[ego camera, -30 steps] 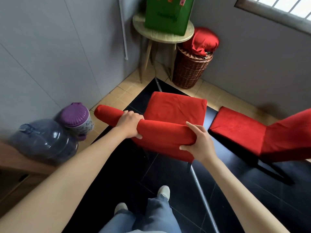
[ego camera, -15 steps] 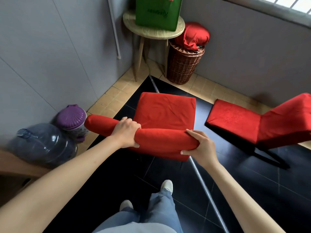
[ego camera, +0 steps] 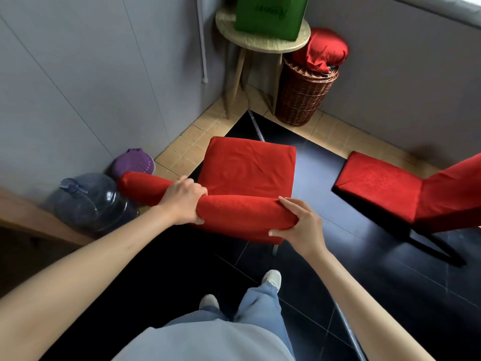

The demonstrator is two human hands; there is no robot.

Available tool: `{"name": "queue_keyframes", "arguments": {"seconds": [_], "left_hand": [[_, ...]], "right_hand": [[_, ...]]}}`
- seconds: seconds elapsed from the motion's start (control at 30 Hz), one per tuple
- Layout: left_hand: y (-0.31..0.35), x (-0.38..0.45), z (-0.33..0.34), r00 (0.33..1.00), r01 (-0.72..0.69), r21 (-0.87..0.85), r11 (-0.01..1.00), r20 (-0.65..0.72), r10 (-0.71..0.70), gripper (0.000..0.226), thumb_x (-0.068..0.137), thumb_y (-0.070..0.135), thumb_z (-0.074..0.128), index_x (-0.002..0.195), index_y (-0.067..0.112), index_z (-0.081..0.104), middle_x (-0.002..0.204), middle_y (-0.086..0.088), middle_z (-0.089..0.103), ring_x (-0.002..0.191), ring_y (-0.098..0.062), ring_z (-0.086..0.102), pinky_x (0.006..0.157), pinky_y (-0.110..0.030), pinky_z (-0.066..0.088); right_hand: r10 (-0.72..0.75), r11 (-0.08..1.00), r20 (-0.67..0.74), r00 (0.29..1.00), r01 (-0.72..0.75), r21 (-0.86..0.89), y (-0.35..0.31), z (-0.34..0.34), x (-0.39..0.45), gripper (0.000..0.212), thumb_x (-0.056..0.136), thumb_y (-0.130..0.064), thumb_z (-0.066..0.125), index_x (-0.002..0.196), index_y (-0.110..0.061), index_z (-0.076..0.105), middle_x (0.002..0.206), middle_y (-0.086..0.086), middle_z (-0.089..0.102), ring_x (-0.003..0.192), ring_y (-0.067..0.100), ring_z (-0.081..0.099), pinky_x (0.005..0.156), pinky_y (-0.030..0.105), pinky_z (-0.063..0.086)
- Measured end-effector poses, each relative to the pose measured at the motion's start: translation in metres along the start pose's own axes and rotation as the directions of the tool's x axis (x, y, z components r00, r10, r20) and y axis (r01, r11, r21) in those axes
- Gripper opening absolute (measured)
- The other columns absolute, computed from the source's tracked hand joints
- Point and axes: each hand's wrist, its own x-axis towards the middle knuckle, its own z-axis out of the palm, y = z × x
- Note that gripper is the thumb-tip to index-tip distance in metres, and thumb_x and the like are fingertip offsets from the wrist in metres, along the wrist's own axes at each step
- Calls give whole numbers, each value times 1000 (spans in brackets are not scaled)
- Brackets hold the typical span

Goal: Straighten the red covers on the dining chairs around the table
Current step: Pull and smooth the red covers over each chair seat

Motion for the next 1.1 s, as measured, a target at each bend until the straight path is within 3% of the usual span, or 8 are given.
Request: {"name": "queue_keyframes", "arguments": {"seconds": [0.07,0.17,0.33,0.53,0.93,1.1], "left_hand": [[-9,-9,2,1000,2,21,1000,14,-2,57,59,55,79,103,22,64,102,3,67,98,-22,55,94,-31,32],[-22,-22,9,1000,5,45,999,23,-6,56,59,56,77,103,23,64,103,3,67,99,-22,54,96,-32,32],[-35,-29,14,998,11,117,993,56,-18,58,62,55,76,110,26,62,109,5,65,102,-19,53,94,-30,28],[-45,-30,18,999,31,103,994,35,-34,57,61,51,78,109,24,64,107,3,66,101,-21,53,95,-33,29],[-45,-30,19,998,42,122,992,38,-47,68,60,51,80,118,25,59,115,5,62,106,-20,52,99,-34,29],[-39,-32,22,986,144,22,989,78,-145,79,57,47,85,126,29,51,122,5,55,116,-21,44,104,-40,27]], "right_hand": [[3,1000,10,1000,-4,12,-2,12,-4,89,49,-26,95,131,-26,60,117,-29,50,109,-9,47,97,-1,26],[22,999,19,1000,-22,27,-5,32,-12,92,48,-25,95,133,-26,59,116,-37,44,109,-15,42,97,-4,23],[94,995,37,995,-95,13,-9,65,-24,94,49,-26,96,134,-24,57,125,-20,52,114,-2,48,105,9,28],[98,995,37,995,-97,-13,-9,76,-20,92,50,-27,95,134,-25,58,130,-14,56,117,4,52,108,24,36],[105,994,52,993,-103,-38,-11,76,-19,96,52,-30,95,139,-25,53,135,-11,53,123,10,51,111,30,36],[111,992,58,992,-108,-64,-12,76,-19,97,53,-31,94,140,-25,51,138,-8,52,124,12,50,108,25,34]]}}
